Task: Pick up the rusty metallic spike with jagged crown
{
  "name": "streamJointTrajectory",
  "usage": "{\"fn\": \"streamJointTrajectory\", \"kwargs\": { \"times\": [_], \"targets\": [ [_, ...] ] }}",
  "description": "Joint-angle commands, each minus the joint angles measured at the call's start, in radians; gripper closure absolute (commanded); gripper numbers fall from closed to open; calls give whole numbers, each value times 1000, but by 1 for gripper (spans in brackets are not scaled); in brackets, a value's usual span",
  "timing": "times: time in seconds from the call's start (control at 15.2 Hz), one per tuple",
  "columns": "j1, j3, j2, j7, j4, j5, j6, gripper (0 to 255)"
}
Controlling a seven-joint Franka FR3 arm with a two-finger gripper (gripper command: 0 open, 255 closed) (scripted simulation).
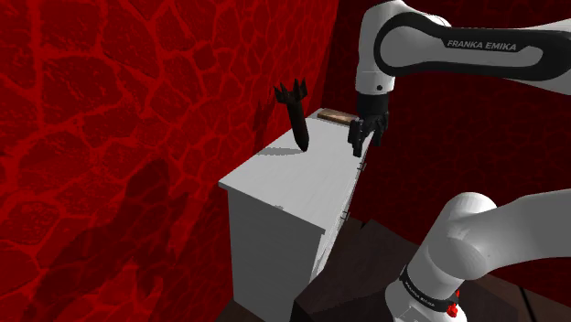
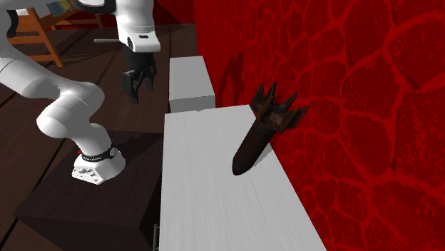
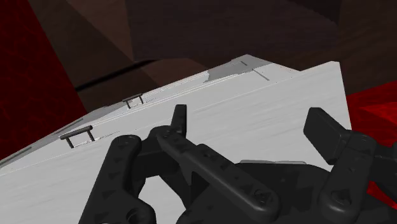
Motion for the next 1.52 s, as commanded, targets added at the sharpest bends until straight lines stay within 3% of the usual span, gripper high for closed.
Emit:
{"fn": "streamJointTrajectory", "kwargs": {
  "times": [0.0,0.53,0.99,1.25,1.45],
  "targets": [
    [0,0,0,0,0,0,0,0],
    [1,-125,-46,-169,-228,-88,531,0],
    [42,-279,69,-338,-319,-113,1040,0],
    [141,-413,183,-477,-313,-69,1323,0],
    [308,-579,261,-622,-282,10,1512,0]
  ]
}}
